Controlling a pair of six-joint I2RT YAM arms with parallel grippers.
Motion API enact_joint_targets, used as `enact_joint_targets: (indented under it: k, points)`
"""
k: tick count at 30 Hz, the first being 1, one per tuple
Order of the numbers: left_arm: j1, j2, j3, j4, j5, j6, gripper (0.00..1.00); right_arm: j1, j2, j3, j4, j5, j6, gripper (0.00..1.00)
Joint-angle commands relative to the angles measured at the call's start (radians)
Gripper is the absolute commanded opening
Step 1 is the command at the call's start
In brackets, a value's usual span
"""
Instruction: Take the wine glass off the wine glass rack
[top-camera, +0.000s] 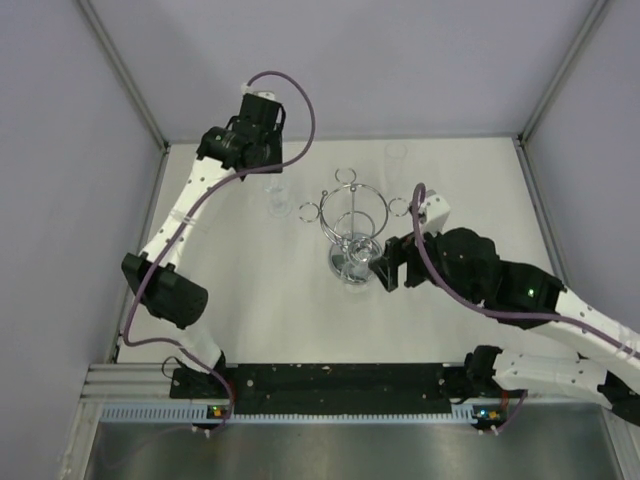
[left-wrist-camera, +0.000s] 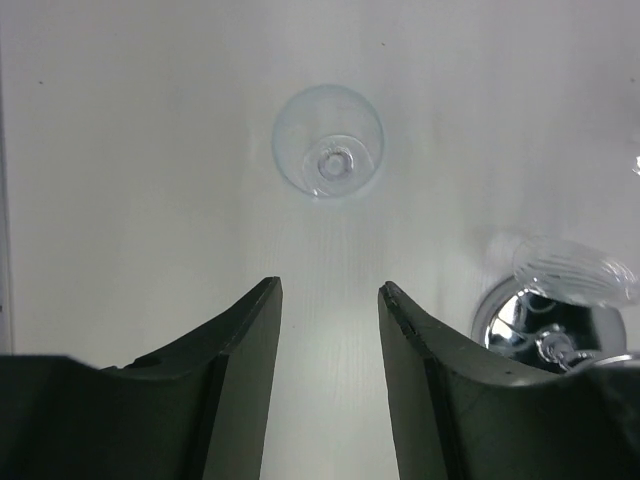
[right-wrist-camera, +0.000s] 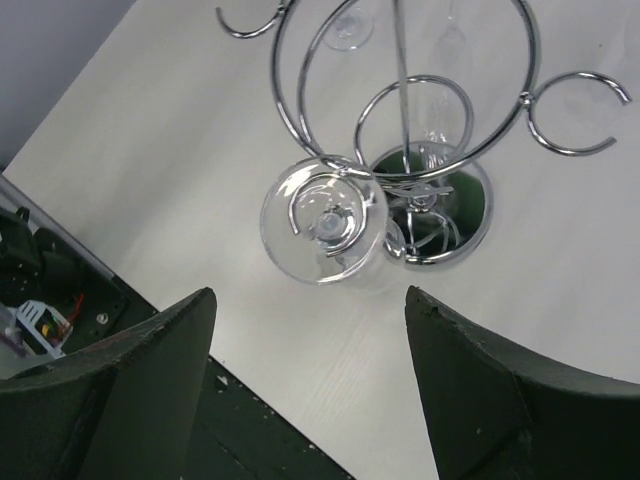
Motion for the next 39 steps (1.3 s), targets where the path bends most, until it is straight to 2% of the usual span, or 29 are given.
enact_joint_targets:
  k: [1,10,15,16,18,19,20,28,39]
  points:
    - [-0.003,-0.203,-0.183,0.191,0.194,-0.006,0.50,-0.107,0.013,0.047,0.003,-0.031,0.122,0.76]
    - [-0.003,-0.470,-0.437,0.357,0.386,-0.019,0.66,-0.228,0.039,-0.014,0.086,-0.164,0.213,0.74]
    - [-0.003,-0.587,-0.624,0.478,0.633,-0.068,0.68,-0.291,0.050,-0.064,0.148,-0.241,0.262,0.73]
    - [-0.003,-0.613,-0.668,0.509,0.664,-0.075,0.77,-0.296,0.056,-0.066,0.158,-0.250,0.266,0.73]
    - [-0.003,-0.660,-0.736,0.555,0.711,-0.090,0.79,-0.302,0.068,-0.069,0.170,-0.255,0.268,0.72]
    - [-0.003,-0.682,-0.765,0.576,0.730,-0.098,0.84,-0.305,0.073,-0.072,0.185,-0.258,0.268,0.72]
    - [-0.003,-0.706,-0.786,0.586,0.747,-0.110,0.84,-0.308,0.079,-0.075,0.193,-0.267,0.268,0.72]
    - [-0.003,-0.808,-0.906,0.621,0.788,-0.137,0.86,-0.333,0.136,-0.088,0.245,-0.329,0.291,0.72]
    - [-0.003,-0.811,-0.914,0.598,0.784,-0.108,0.86,-0.333,0.157,-0.095,0.284,-0.385,0.328,0.71]
